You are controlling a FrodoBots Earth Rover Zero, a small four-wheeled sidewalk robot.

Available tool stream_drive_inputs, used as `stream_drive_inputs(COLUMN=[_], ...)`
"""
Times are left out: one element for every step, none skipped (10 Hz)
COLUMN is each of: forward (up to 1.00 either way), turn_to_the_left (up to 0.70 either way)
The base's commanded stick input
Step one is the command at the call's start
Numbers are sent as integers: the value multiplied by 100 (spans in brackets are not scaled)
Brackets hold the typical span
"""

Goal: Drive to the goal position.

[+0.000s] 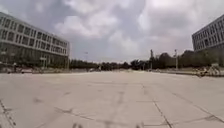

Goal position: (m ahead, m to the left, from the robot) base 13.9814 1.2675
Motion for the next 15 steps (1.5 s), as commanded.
stream_drive_inputs(forward=[70, 70, 70, 70, 70, 70, 70, 70, 70, 70, 70, 70, 70, 70, 70], turn_to_the_left=[0, 0, 0, 0, 0, 0, 0, 0, 0, 0, 0, 0, 0, 0, 0])
